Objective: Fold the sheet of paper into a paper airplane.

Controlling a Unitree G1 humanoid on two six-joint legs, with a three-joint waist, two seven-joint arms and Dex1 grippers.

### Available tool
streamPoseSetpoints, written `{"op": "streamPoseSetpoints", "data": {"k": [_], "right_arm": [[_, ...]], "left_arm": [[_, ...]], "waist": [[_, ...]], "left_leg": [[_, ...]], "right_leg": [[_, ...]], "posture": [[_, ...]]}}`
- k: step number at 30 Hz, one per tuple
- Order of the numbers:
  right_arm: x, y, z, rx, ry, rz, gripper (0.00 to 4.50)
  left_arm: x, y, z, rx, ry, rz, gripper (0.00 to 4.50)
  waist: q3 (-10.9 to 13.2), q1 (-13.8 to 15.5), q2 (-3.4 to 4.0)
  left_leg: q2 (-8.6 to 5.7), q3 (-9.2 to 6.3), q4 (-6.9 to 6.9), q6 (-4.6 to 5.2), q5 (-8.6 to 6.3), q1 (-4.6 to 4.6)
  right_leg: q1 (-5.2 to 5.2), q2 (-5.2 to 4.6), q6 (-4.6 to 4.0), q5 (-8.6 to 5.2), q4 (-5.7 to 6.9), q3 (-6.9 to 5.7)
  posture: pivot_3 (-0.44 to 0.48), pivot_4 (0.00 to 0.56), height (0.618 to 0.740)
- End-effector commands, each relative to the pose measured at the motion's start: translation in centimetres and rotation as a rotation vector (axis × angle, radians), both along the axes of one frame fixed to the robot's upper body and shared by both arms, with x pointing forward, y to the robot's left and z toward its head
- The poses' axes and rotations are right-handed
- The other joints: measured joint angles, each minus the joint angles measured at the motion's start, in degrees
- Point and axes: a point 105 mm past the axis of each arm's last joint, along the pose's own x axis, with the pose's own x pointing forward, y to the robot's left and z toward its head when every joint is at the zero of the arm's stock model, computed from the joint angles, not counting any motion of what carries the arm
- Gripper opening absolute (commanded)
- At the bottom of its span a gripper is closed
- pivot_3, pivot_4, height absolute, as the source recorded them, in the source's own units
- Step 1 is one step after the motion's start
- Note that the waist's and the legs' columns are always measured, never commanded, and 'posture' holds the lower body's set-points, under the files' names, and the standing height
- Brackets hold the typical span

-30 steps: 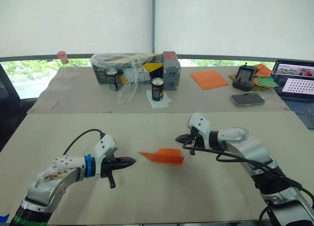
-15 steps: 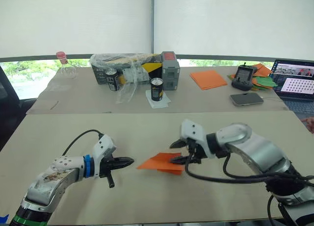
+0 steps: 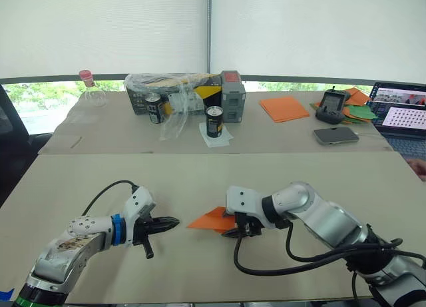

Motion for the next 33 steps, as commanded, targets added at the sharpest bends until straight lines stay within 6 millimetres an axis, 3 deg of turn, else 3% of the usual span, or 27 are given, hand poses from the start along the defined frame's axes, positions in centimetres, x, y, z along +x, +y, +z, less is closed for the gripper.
{"op": "streamPoseSetpoints", "data": {"k": [1,9,25,33], "right_arm": [[0.9,0.0,0.7,-0.001,-0.084,-0.005,2.58],[2.8,-0.3,1.3,0.006,-0.102,-0.028,2.58],[3.6,0.8,2.4,-0.012,-0.130,0.052,2.58],[3.9,0.2,2.1,-0.054,-0.131,0.060,0.04]], "left_arm": [[0.1,-0.1,0.7,0.002,-0.038,-0.013,0.00],[0.1,-0.2,0.8,-0.007,-0.041,-0.003,0.00],[0.2,-0.3,0.6,-0.014,-0.046,0.014,0.00],[0.2,-0.4,0.5,-0.011,-0.046,0.013,0.00]], "waist": [[0.0,0.0,0.00],[0.0,-0.1,0.00],[0.0,0.0,0.00],[0.0,-0.1,0.00]], "left_leg": [[0.00,0.00,0.00,0.00,0.00,0.00],[0.00,0.01,0.00,0.00,0.00,0.01],[-0.01,0.00,0.02,0.00,0.00,0.01],[-0.01,0.01,0.02,0.00,0.00,0.01]], "right_leg": [[0.00,0.01,0.00,0.00,0.01,0.00],[0.00,0.02,0.00,0.00,0.02,0.00],[-0.02,0.03,0.00,0.00,0.07,0.00],[-0.03,0.03,0.00,0.00,0.09,0.00]], "posture": [[0.000,0.150,0.740],[0.000,0.150,0.740],[0.000,0.150,0.740],[0.000,0.150,0.740]]}}
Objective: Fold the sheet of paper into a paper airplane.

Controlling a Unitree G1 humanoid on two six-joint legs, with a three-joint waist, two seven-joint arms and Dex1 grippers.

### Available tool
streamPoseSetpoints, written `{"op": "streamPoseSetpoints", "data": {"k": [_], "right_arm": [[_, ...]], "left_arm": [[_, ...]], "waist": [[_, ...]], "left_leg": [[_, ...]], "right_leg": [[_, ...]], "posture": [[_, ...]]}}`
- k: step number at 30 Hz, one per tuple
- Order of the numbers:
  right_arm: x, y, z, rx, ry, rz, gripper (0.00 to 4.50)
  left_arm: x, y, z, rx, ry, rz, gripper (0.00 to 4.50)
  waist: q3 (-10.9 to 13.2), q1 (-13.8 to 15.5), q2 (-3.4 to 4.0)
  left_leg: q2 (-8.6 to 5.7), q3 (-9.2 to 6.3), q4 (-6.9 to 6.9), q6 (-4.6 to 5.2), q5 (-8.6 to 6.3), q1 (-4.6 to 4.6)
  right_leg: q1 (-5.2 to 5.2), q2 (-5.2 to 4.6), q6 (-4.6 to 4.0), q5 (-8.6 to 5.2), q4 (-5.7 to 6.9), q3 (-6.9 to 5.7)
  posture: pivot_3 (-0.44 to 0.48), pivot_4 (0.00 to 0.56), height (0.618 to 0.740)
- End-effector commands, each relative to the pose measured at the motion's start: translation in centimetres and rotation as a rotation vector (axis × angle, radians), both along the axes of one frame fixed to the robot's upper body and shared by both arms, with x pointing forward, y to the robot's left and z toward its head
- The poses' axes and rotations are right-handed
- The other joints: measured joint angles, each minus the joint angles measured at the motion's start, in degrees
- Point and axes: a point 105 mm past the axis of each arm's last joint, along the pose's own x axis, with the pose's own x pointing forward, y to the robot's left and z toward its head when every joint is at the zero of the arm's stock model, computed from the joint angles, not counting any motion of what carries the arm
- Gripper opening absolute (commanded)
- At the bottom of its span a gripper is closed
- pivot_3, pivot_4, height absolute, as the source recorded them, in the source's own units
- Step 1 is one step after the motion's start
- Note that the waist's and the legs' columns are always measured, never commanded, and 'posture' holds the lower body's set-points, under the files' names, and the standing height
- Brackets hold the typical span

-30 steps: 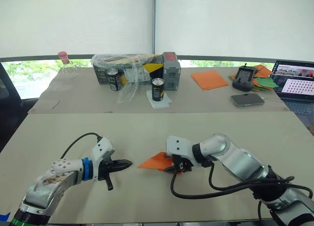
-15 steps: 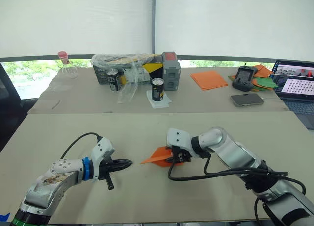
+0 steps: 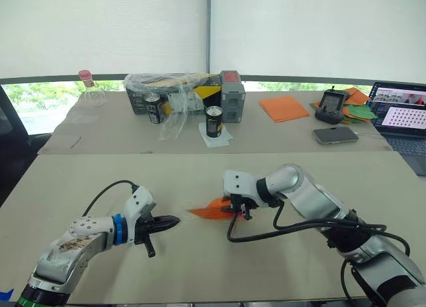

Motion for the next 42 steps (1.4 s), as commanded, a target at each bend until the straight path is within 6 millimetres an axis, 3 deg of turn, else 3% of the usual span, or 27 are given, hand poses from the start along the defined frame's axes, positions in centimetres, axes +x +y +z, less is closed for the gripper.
{"op": "streamPoseSetpoints", "data": {"k": [1,6,9,14,21,23,31,38,42], "right_arm": [[0.0,0.2,1.0,0.006,-0.037,0.027,0.04],[-0.1,0.1,1.6,0.046,-0.020,0.005,0.04],[0.7,-1.8,3.0,0.160,0.052,-0.158,0.04],[4.0,-9.0,4.9,0.273,0.025,-0.568,0.04],[7.3,-24.3,7.1,0.243,-0.224,-1.162,0.04],[7.9,-27.2,7.6,0.231,-0.299,-1.291,0.04],[9.9,-29.3,6.5,0.333,-0.288,-1.416,0.04],[10.2,-30.2,3.8,0.341,-0.202,-1.514,0.04],[10.2,-30.4,3.3,0.363,-0.178,-1.540,0.04]], "left_arm": [[0.0,-0.3,0.6,-0.003,-0.038,-0.014,0.00],[0.0,-0.5,0.5,-0.002,-0.037,-0.023,0.00],[0.2,-0.7,0.4,-0.002,-0.037,-0.030,0.00],[0.3,-1.1,0.2,-0.004,-0.035,-0.052,0.00],[1.1,-2.1,0.1,-0.011,-0.040,-0.106,0.00],[1.4,-2.4,0.1,-0.015,-0.045,-0.115,0.00],[1.7,-3.0,0.4,-0.035,-0.053,-0.139,0.00],[1.4,-2.9,0.3,-0.034,-0.052,-0.129,0.00],[1.3,-2.9,0.3,-0.037,-0.053,-0.123,0.00]], "waist": [[0.0,0.0,0.00],[0.0,0.0,0.00],[0.0,0.2,0.00],[0.0,0.4,0.00],[0.0,0.3,0.00],[0.0,0.0,0.01],[0.0,-1.7,0.01],[0.0,-1.5,0.02],[0.0,-1.5,0.02]], "left_leg": [[0.00,0.00,0.00,0.00,0.00,0.00],[0.00,0.00,0.00,0.00,0.00,0.00],[0.01,-0.01,0.00,0.00,0.00,-0.01],[-0.07,-0.01,0.03,0.00,0.00,-0.04],[-0.16,0.13,0.01,0.01,0.00,-0.03],[-0.15,0.17,0.01,0.01,0.00,-0.02],[0.01,0.34,-0.02,0.02,-0.01,0.01],[0.01,0.35,0.01,0.04,-0.02,-0.05],[0.00,0.35,0.01,0.04,-0.02,-0.04]], "right_leg": [[0.00,0.00,0.00,0.00,0.00,0.00],[0.00,0.00,0.00,0.00,0.00,0.00],[0.01,-0.02,0.00,0.00,0.00,0.00],[0.02,-0.12,0.00,0.00,0.00,0.01],[0.01,-0.11,0.00,0.00,-0.02,0.08],[-0.01,-0.10,0.00,0.00,0.01,0.10],[0.01,0.03,0.00,0.00,-0.01,0.23],[0.04,-0.05,0.02,0.01,0.02,0.24],[0.04,-0.03,0.02,0.01,0.02,0.24]], "posture": [[0.000,0.150,0.740],[0.000,0.150,0.740],[0.000,0.150,0.740],[0.000,0.150,0.740],[0.000,0.150,0.740],[0.000,0.150,0.740],[0.000,0.150,0.740],[0.000,0.150,0.740],[0.000,0.150,0.740]]}}
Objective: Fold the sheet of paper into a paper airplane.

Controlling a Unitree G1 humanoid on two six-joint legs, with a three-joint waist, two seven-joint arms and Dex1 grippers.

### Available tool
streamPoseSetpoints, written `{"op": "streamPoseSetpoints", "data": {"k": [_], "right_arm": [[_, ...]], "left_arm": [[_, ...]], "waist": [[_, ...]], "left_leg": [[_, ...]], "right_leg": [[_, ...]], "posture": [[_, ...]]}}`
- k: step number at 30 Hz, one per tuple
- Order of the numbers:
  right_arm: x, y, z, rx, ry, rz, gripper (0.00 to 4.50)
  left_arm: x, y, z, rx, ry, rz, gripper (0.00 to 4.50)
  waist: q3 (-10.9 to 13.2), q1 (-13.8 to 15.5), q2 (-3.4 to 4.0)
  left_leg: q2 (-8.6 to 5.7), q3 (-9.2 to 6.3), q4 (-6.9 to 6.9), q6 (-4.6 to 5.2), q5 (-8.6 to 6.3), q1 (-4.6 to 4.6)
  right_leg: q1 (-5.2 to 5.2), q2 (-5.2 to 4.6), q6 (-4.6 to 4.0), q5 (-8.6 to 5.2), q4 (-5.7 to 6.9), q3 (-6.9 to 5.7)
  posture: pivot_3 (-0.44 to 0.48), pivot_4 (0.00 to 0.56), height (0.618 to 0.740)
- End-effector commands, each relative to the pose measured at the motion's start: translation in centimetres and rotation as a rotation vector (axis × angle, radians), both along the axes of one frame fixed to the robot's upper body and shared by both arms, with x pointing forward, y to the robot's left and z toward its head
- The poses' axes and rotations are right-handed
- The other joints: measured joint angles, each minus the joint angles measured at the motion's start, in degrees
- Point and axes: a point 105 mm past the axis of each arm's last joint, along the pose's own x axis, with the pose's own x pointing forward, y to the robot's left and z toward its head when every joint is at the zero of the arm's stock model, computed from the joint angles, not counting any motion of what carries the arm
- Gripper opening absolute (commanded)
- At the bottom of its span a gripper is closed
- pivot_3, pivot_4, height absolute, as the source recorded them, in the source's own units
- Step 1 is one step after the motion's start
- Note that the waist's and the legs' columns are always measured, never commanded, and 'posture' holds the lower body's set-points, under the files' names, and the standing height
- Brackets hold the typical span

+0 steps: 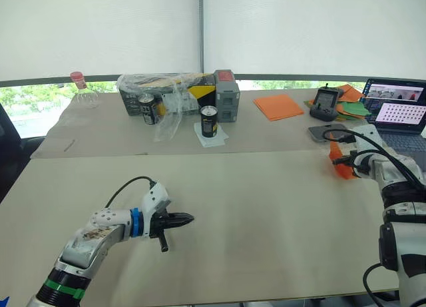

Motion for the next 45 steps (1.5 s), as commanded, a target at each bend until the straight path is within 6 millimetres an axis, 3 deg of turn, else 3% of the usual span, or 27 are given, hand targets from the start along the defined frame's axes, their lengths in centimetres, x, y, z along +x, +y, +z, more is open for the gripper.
{"op": "streamPoseSetpoints", "data": {"k": [1,4,12,17,21,23,25,30,34,38,45], "right_arm": [[0.4,-0.5,1.6,0.022,-0.066,-0.029,0.04],[0.4,-0.4,1.4,0.057,-0.066,-0.029,0.04],[0.4,-0.1,2.3,0.071,-0.075,0.002,2.60],[0.3,1.0,7.6,-0.037,-0.176,0.100,4.39],[-1.0,4.5,11.5,-0.029,-0.250,0.277,4.49],[-2.2,7.2,12.6,0.005,-0.301,0.420,4.49],[-3.5,9.4,12.4,0.006,-0.319,0.547,4.49],[-7.6,13.0,9.0,0.103,-0.271,0.785,4.49],[-11.6,15.5,5.7,0.137,-0.266,0.949,4.49],[-13.2,15.8,2.8,0.141,-0.272,0.941,4.49],[-14.0,15.7,0.4,0.131,-0.314,0.887,4.49]], "left_arm": [[0.0,-0.3,1.1,-0.008,-0.051,-0.010,0.00],[0.0,-0.3,1.1,-0.011,-0.055,-0.009,0.00],[0.3,-0.5,1.5,-0.027,-0.071,-0.016,0.00],[0.2,-0.6,2.0,-0.057,-0.068,-0.019,0.00],[0.6,-0.3,2.6,-0.062,-0.084,-0.010,0.00],[0.8,-0.2,2.9,-0.062,-0.097,-0.007,0.00],[1.4,0.1,2.8,-0.043,-0.097,0.025,0.00],[2.9,0.8,3.5,-0.026,-0.171,0.124,0.00],[2.7,1.5,3.7,-0.047,-0.184,0.151,0.00],[1.5,2.0,3.1,-0.028,-0.198,0.149,0.00],[0.4,2.5,2.1,-0.010,-0.192,0.185,0.00]], "waist": [[0.0,0.0,0.00],[0.0,0.0,0.00],[0.0,-0.1,0.01],[0.1,-0.1,0.27],[0.1,0.1,0.32],[0.1,0.2,0.31],[0.1,0.2,0.31],[0.1,1.3,0.31],[0.1,1.9,0.30],[0.1,1.6,0.30],[0.1,1.6,0.29]], "left_leg": [[0.00,0.00,0.01,0.00,0.00,0.01],[0.00,0.00,0.02,0.00,0.00,0.02],[-0.01,0.00,0.01,0.00,0.00,0.02],[0.00,0.00,0.01,0.00,0.00,-0.01],[0.02,-0.08,0.01,0.01,-0.01,-0.06],[0.02,-0.12,0.01,0.01,-0.01,-0.05],[0.03,-0.15,0.04,0.02,-0.01,-0.04],[0.02,-0.18,0.13,0.03,-0.02,-0.07],[0.03,-0.22,0.18,0.07,-0.04,-0.10],[-0.01,-0.16,0.18,0.07,-0.04,-0.04],[0.03,-0.19,0.17,0.04,-0.02,0.21]], "right_leg": [[0.01,0.00,0.00,0.00,0.00,0.00],[0.02,0.01,0.00,0.00,0.00,0.00],[0.02,0.03,0.00,0.00,0.03,0.00],[-0.02,0.01,0.00,0.00,0.10,0.01],[-0.04,0.06,0.01,0.00,0.10,-0.07],[-0.01,0.08,0.01,0.00,0.10,-0.09],[0.02,0.08,0.01,0.00,0.09,-0.11],[0.04,0.00,0.03,0.01,0.09,-0.12],[0.04,0.02,0.06,0.03,0.10,-0.14],[0.05,-0.04,0.06,0.03,0.07,-0.05],[0.19,0.08,0.05,0.03,0.11,-0.07]], "posture": [[0.000,0.150,0.740],[0.000,0.150,0.740],[0.000,0.150,0.740],[0.000,0.150,0.740],[0.000,0.150,0.740],[0.000,0.150,0.740],[0.000,0.150,0.740],[0.000,0.150,0.740],[0.000,0.150,0.740],[0.000,0.150,0.740],[0.000,0.150,0.740]]}}
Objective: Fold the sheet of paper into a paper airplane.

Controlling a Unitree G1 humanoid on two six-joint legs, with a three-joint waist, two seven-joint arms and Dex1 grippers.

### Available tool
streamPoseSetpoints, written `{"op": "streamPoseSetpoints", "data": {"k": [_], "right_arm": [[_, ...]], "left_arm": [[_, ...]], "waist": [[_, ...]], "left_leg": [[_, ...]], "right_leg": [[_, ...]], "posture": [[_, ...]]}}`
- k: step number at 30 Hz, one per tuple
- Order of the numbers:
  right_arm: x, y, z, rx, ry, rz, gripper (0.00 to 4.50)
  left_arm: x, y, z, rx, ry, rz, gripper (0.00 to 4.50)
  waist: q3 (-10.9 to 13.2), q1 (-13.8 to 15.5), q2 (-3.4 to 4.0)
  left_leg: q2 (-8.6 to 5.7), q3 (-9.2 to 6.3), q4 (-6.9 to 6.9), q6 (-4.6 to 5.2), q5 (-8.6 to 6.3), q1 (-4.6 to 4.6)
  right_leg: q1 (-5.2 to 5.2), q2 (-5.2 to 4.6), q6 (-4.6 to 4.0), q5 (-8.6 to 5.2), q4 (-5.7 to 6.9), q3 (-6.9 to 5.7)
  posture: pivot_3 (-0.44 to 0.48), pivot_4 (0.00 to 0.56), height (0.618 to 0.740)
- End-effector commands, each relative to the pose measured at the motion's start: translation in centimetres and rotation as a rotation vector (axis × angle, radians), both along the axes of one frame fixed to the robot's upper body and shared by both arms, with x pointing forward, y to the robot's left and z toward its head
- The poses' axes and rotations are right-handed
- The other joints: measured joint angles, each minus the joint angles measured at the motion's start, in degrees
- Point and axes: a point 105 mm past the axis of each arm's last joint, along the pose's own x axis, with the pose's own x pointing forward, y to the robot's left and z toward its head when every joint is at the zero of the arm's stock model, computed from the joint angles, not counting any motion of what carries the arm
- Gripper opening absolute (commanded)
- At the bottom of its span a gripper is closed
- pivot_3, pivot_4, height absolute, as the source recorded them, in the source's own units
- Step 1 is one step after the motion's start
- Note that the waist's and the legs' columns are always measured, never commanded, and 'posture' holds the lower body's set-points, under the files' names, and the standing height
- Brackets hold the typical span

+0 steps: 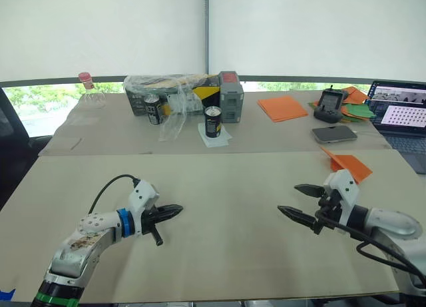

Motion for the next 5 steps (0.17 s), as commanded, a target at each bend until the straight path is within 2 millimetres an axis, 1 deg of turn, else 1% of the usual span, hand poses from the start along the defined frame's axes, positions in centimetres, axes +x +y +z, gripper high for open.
{"op": "streamPoseSetpoints", "data": {"k": [1,5], "right_arm": [[-0.24,0.41,1.00,-0.019,-0.108,-0.002,4.49],[-0.07,0.47,0.45,0.003,-0.107,-0.024,4.49]], "left_arm": [[-0.13,0.24,1.17,0.011,-0.072,0.014,0.00],[-0.27,0.30,0.79,0.031,-0.079,0.014,0.00]], "waist": [[0.0,0.0,0.00],[0.0,0.0,0.00]], "left_leg": [[0.00,0.00,0.00,0.00,0.00,0.00],[-0.01,0.01,0.00,0.00,0.00,-0.01]], "right_leg": [[-0.01,-0.01,0.00,0.00,0.00,0.01],[0.00,-0.03,0.00,0.00,-0.01,0.01]], "posture": [[0.000,0.150,0.740],[0.000,0.150,0.740]]}}
